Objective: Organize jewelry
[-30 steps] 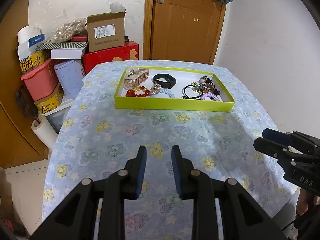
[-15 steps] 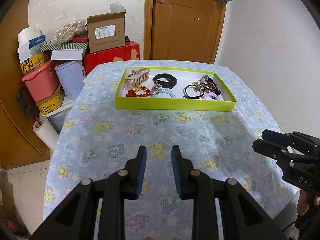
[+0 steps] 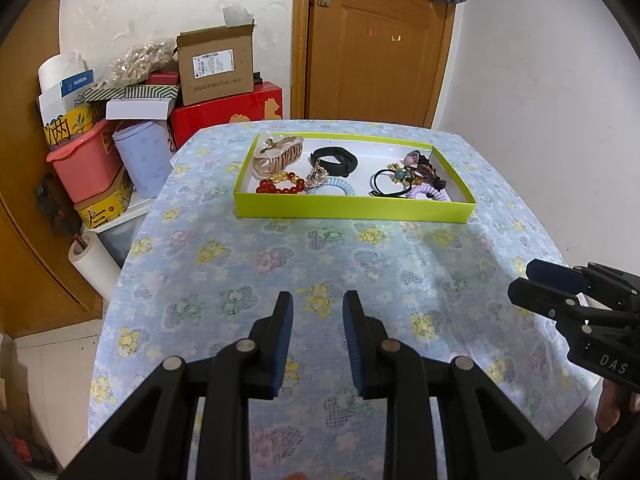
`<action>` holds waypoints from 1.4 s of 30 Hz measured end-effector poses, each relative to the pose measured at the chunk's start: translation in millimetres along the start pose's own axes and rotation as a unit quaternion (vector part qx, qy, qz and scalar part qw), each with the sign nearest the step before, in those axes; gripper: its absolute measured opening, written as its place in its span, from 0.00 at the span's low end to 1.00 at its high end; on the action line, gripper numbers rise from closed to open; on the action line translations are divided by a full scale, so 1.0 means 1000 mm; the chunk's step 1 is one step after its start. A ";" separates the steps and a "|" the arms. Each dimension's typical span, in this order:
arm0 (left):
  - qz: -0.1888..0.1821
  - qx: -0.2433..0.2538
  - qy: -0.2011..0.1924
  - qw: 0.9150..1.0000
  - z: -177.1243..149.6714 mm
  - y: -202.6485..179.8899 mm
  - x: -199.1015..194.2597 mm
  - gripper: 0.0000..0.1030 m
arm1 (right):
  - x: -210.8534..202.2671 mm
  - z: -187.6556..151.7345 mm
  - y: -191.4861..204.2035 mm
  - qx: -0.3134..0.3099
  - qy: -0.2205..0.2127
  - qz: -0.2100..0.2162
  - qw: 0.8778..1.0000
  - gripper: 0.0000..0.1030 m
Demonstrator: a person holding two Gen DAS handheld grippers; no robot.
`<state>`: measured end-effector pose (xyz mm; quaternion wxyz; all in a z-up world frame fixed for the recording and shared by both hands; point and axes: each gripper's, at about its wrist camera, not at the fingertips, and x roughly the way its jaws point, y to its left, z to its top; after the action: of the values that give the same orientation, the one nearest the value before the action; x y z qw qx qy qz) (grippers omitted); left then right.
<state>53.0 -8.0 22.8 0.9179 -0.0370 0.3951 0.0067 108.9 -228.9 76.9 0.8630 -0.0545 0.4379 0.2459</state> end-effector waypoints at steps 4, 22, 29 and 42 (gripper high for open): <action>0.000 0.000 0.000 1.000 0.000 0.000 0.000 0.26 | -0.001 0.000 0.000 -0.001 -0.001 0.000 1.000 0.39; 0.015 -0.001 -0.003 1.000 -0.002 -0.001 0.000 0.26 | 0.000 -0.001 0.001 -0.001 0.002 0.001 1.000 0.39; 0.013 -0.002 -0.002 1.000 -0.003 0.000 0.002 0.26 | 0.000 0.000 0.001 0.000 0.003 0.000 1.000 0.39; 0.005 0.000 -0.002 1.000 -0.003 -0.002 0.005 0.26 | 0.002 0.000 0.002 -0.002 0.004 0.000 1.000 0.39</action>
<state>54.2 -10.0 16.7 0.9185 -0.0351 0.3937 0.0114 108.5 -226.1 75.3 0.8611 -0.0571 0.4409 0.2467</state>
